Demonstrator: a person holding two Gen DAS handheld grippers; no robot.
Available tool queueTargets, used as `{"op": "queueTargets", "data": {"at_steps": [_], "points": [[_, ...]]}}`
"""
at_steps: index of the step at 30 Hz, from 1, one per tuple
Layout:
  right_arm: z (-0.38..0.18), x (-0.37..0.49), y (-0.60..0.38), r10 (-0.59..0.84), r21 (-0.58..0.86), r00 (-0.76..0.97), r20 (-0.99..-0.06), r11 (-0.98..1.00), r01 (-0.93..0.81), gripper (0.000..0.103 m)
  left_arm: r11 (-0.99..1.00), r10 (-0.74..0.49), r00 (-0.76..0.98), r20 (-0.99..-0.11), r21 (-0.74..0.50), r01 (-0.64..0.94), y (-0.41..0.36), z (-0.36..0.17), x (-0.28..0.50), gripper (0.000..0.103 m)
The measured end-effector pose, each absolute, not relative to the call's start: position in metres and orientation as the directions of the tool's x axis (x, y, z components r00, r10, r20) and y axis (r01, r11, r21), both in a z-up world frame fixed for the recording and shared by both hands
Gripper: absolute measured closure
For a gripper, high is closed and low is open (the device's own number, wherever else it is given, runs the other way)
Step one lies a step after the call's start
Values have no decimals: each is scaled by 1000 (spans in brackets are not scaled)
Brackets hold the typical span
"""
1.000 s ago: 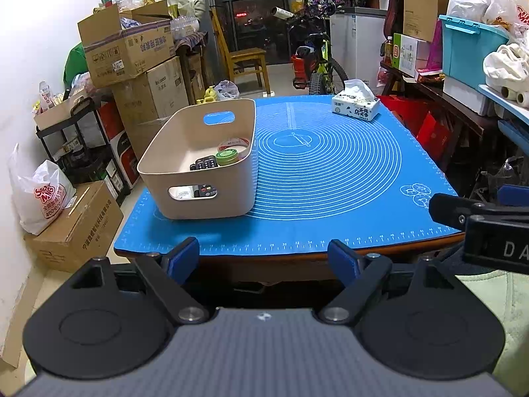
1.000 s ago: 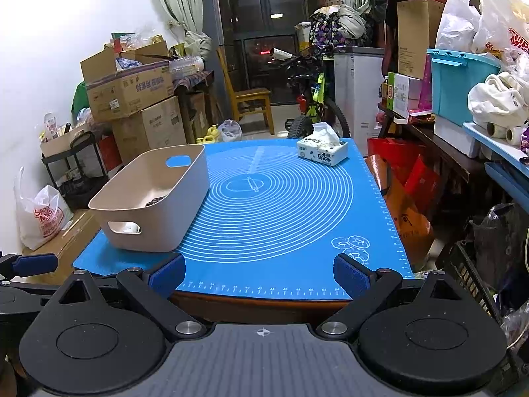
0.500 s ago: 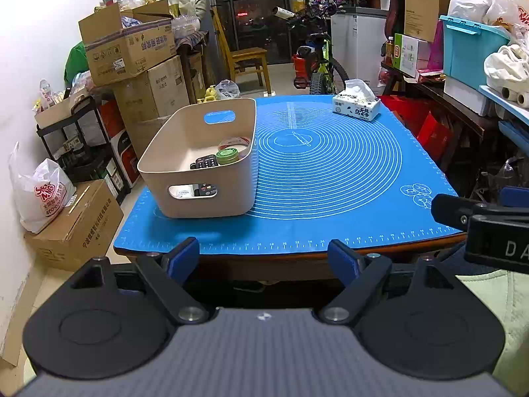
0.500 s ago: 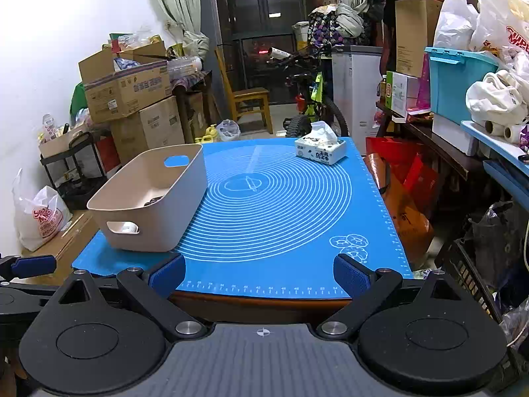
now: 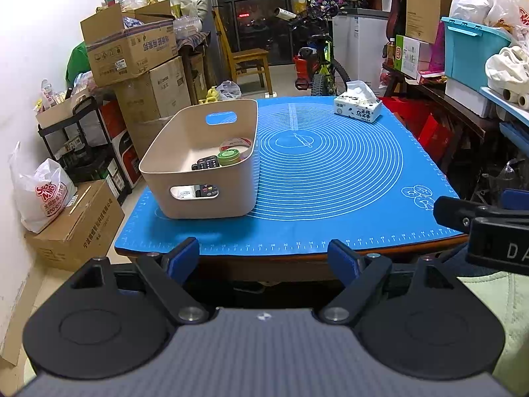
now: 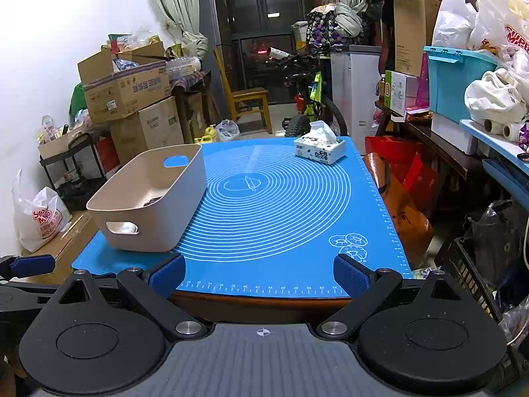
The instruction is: Organize rigid objects
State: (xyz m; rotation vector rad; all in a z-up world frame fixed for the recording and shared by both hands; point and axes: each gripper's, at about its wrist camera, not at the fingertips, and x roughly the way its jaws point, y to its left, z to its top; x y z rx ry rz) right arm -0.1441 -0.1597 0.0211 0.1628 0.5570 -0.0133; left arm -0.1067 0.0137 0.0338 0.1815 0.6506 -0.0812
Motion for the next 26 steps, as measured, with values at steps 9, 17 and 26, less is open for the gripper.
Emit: {"op": "queueTargets", "data": {"at_steps": [9, 17, 26], "points": [[21, -144, -160, 32, 150, 849, -527, 987, 57, 7, 981, -17, 794, -608, 142, 130, 14, 34, -107, 18], [21, -144, -161, 32, 152, 849, -527, 987, 57, 7, 981, -17, 794, -608, 142, 129, 15, 35, -107, 18], [21, -144, -161, 33, 152, 849, -528, 987, 56, 7, 982, -17, 796, -605, 140, 128, 17, 36, -106, 18]]}}
